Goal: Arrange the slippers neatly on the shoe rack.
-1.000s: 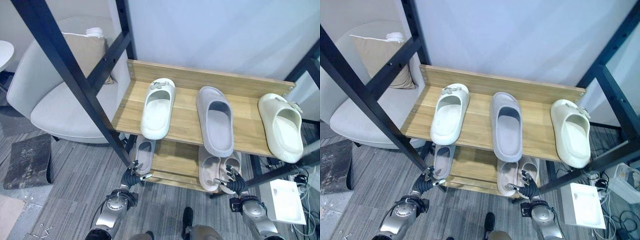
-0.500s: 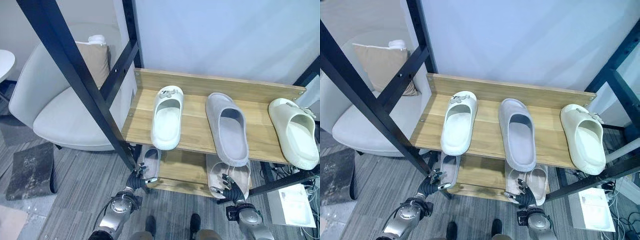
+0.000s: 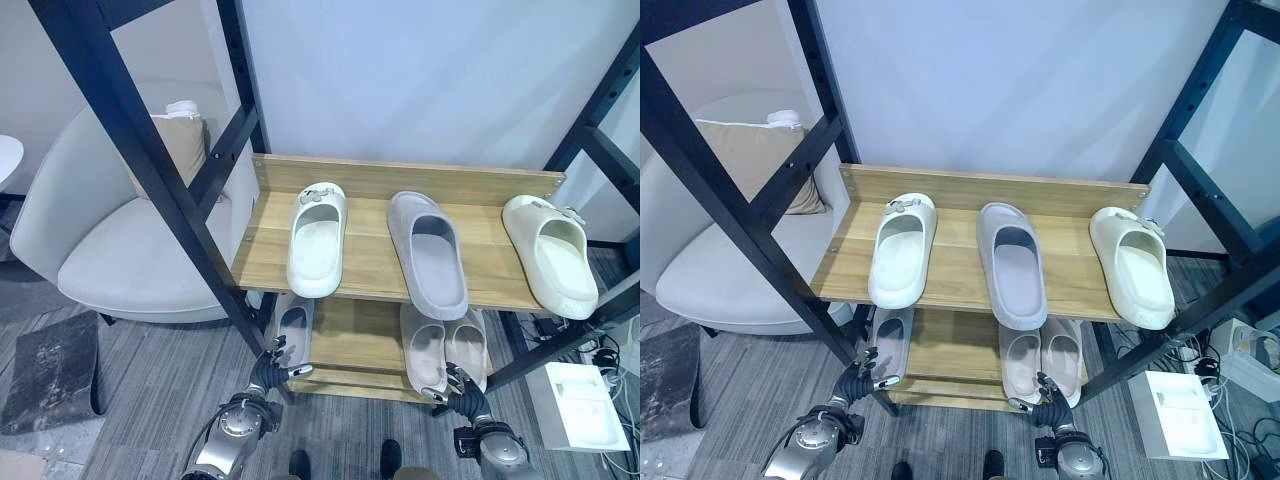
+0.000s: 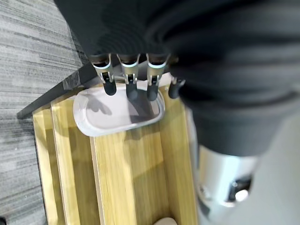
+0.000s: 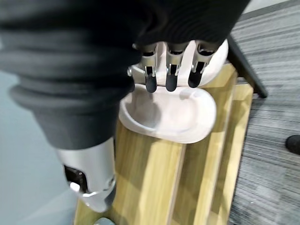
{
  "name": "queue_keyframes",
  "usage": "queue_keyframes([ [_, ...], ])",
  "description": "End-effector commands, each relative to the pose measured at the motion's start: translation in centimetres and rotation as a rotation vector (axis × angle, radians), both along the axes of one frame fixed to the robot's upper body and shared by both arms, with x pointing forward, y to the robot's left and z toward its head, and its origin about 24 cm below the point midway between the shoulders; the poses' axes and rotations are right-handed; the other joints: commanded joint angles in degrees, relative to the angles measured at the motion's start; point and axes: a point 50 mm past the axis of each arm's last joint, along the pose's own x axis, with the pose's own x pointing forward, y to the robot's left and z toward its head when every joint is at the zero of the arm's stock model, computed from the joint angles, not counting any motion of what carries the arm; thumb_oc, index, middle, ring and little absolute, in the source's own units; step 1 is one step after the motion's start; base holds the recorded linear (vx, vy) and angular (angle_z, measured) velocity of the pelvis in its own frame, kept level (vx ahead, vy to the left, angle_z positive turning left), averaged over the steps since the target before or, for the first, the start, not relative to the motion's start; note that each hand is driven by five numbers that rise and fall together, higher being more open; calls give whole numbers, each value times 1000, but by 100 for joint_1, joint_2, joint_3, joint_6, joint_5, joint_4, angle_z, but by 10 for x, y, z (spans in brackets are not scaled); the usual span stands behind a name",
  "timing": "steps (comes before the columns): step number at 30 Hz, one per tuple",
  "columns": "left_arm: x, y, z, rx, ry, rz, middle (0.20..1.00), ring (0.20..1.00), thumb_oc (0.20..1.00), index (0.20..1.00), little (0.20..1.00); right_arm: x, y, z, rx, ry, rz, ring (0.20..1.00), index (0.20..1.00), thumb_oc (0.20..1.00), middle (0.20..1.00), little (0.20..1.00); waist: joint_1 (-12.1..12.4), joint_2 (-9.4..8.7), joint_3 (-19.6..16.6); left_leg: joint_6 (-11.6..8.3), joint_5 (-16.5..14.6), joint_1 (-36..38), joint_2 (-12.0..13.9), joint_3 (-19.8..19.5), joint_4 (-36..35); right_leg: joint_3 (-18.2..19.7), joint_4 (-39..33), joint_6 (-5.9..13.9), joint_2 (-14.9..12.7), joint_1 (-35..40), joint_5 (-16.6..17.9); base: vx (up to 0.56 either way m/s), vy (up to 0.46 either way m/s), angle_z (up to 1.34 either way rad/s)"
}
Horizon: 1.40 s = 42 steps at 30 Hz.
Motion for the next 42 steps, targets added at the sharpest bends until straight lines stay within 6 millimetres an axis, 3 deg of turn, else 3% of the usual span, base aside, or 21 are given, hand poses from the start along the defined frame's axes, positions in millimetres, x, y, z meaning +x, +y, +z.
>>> queue_keyframes([
  [1,21,1,14,25,-96,-18,1000,1000,1000,1000,1000,33,6,26,-30,-144,84,1000,1000,1000,1000,1000,7,41,436,106,-628,384,-241,2,4,-255,395,245,130,-346,-153,-113,35,-26],
  [4,26,3,18,36,-115,-16,1000,1000,1000,1000,1000,38,11,30,-36,-166,97,1000,1000,1000,1000,1000,55,106,554,110,-547,298,-141,109,4,-485,893,312,18,-531,-291,-172,12,-31],
  [7,29,4,20,33,-127,-17,1000,1000,1000,1000,1000,40,12,34,-67,-189,125,1000,1000,1000,1000,1000,77,213,475,132,-464,140,-60,116,4,-162,1289,245,-46,-286,-756,-66,-22,-24],
  [8,29,4,20,33,-127,-17,1000,1000,1000,1000,1000,40,12,34,-67,-188,124,1000,1000,1000,1000,1000,79,210,478,132,-468,148,-64,117,4,-159,1298,247,-50,-283,-766,-25,-64,-6],
  [12,26,5,19,32,-123,-4,1000,1000,1000,1000,1000,43,11,48,-125,-250,185,1000,1000,1000,1000,1000,225,100,276,82,-391,39,-95,225,4,-292,673,250,-76,144,-748,-1,-65,-2],
  [16,26,5,18,33,-121,2,1000,1000,1000,1000,1000,43,8,66,-187,-325,233,1000,1000,1000,1000,1000,171,68,207,21,-355,89,-21,281,4,-280,323,213,52,312,-758,20,-119,-14],
  [17,28,3,20,39,-131,-10,1000,1000,1000,1000,1000,41,5,88,-257,-419,290,1000,1000,1000,1000,1000,77,66,190,-17,-344,123,8,251,4,-291,233,162,102,407,-805,6,-79,-20],
  [19,29,1,21,38,-139,-13,1000,1000,1000,1000,1000,39,4,96,-287,-451,309,1000,1000,1000,1000,1000,46,68,192,-28,-341,136,14,239,4,-302,211,148,113,438,-815,-4,-69,0],
  [21,30,-2,22,42,-147,-21,1000,1000,1000,1000,1000,37,3,129,-393,-595,383,1000,1000,1000,1000,1000,-46,77,201,-58,-328,160,35,206,4,-335,181,121,145,486,-842,-15,-49,4],
  [22,30,-3,22,41,-146,-22,1000,1000,1000,1000,1000,35,2,130,-395,-593,383,1000,1000,1000,1000,1000,-48,87,199,-59,-329,164,36,198,4,-344,180,120,146,494,-844,0,0,0],
  [24,30,-7,22,38,-153,-26,1000,1000,1000,1000,1000,27,5,167,-456,-749,447,1000,1000,1000,1000,1000,-147,93,195,-77,-318,169,45,189,4,-339,175,111,171,514,-854,-15,-13,5],
  [33,21,-10,10,54,-102,-34,1000,1000,1000,1000,1000,0,20,220,-427,-950,607,1000,1000,1000,1000,1000,-353,90,62,-91,-373,234,60,207,4,-262,227,105,196,538,-864,-2,0,1],
  [35,21,-11,9,54,-102,-35,1000,1000,1000,1000,1000,0,20,221,-427,-949,607,1000,1000,1000,1000,1000,-352,94,58,-91,-373,234,61,205,4,-263,226,105,196,539,-863,0,0,0],
  [36,19,-10,8,50,-97,-22,1000,1000,1000,1000,1000,-5,21,234,-423,-1010,619,1000,1000,1000,1000,1000,-393,81,20,-94,-389,249,60,204,4,-235,208,110,195,547,-850,0,0,0],
  [42,14,-11,5,34,-88,-14,1000,1000,1000,1000,1000,-2,15,271,-553,-1201,587,1000,1000,1000,1000,1000,-401,82,-89,-93,-413,274,60,203,4,-212,164,117,195,572,-819,0,0,0],
])
